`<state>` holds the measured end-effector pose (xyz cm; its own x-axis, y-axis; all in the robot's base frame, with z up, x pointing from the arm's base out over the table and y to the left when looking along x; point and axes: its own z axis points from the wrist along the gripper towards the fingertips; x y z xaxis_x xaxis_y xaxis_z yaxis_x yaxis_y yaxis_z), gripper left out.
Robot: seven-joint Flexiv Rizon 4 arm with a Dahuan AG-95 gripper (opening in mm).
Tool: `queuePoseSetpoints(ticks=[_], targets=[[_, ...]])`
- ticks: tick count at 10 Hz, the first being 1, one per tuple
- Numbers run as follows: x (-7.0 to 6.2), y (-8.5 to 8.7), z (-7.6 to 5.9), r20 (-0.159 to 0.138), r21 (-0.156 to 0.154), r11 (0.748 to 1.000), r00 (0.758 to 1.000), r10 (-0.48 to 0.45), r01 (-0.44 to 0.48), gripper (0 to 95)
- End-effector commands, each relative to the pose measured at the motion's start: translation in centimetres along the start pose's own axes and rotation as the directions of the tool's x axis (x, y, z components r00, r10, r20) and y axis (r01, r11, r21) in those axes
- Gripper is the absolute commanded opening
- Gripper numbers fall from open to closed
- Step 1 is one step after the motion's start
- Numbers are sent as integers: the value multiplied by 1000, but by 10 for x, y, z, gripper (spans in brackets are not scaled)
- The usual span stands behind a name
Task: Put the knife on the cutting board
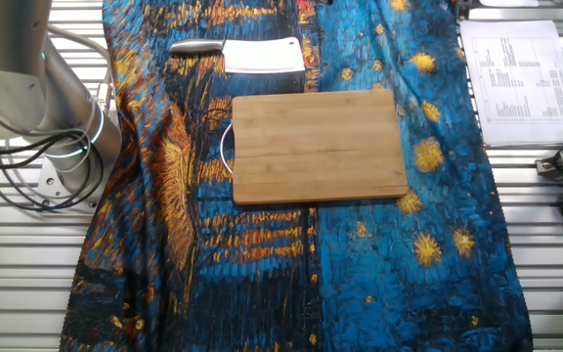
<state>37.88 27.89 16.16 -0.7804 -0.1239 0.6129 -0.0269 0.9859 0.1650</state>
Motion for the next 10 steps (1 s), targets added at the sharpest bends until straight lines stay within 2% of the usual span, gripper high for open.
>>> queuePoseSetpoints(ticks=[1,3,5,10], targets=[[-12,17,9,5,119,993,1000,-14,13,0],[-18,25,17,24,148,989,1000,-13,9,0],[-21,30,22,31,196,981,999,-14,7,0],[-18,25,34,90,238,971,994,-61,38,0]])
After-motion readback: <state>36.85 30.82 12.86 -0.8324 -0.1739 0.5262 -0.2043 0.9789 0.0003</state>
